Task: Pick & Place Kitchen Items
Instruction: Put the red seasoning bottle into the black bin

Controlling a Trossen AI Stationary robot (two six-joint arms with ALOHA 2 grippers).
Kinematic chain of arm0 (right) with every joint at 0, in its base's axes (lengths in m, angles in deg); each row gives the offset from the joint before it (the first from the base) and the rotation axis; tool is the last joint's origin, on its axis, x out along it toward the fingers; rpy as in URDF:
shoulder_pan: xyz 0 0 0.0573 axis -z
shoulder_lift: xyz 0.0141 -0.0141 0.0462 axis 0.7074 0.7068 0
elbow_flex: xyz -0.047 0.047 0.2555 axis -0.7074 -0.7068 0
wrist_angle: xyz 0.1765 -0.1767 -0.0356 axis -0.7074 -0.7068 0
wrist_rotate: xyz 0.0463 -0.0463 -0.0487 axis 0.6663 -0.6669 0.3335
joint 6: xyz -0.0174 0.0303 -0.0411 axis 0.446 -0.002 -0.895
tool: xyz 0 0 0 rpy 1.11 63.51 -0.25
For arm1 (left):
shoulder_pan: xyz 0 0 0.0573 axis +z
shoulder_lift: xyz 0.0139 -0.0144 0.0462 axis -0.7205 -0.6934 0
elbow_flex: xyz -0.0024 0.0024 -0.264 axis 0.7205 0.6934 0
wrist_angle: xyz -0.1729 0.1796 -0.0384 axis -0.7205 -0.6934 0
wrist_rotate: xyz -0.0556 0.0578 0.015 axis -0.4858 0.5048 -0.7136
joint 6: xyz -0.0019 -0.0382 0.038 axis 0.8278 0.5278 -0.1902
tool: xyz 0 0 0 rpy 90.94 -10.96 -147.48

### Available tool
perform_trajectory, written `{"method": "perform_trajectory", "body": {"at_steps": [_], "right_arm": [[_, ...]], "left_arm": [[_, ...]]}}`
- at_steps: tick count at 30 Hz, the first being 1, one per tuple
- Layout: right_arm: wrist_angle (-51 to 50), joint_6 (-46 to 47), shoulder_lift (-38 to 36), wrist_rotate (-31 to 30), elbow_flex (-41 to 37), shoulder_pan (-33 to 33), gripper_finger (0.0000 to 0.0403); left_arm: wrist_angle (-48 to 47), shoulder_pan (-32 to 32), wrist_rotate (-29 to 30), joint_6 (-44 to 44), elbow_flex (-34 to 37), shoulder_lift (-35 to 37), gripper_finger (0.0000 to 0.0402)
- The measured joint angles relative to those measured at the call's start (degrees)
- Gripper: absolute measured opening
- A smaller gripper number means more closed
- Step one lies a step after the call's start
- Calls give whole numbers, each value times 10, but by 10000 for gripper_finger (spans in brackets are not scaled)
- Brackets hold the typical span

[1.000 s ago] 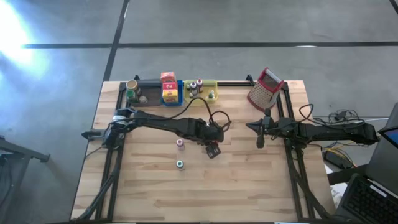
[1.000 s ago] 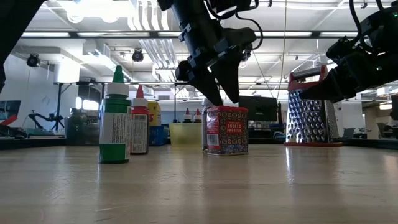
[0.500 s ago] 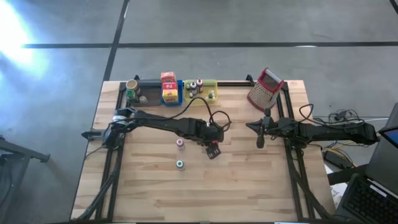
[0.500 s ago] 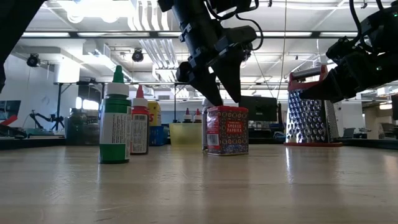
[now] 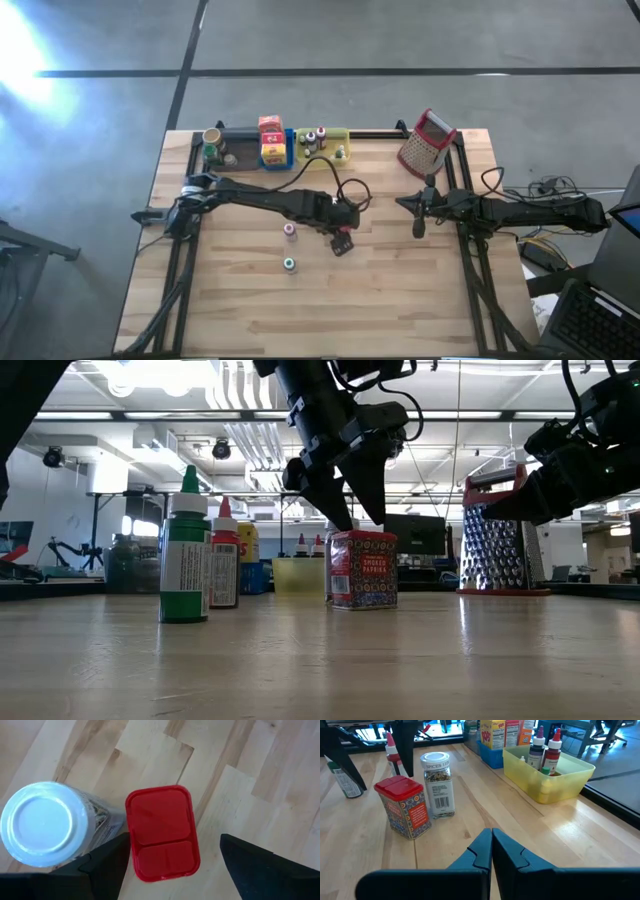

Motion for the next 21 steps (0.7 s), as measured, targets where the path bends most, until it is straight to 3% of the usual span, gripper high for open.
{"method": "perform_trajectory", "body": {"at_steps": [21], "right_arm": [[0, 0, 0, 0, 0, 0, 8]], "left_arm": [[12, 2, 5, 0, 5, -6, 314]]}}
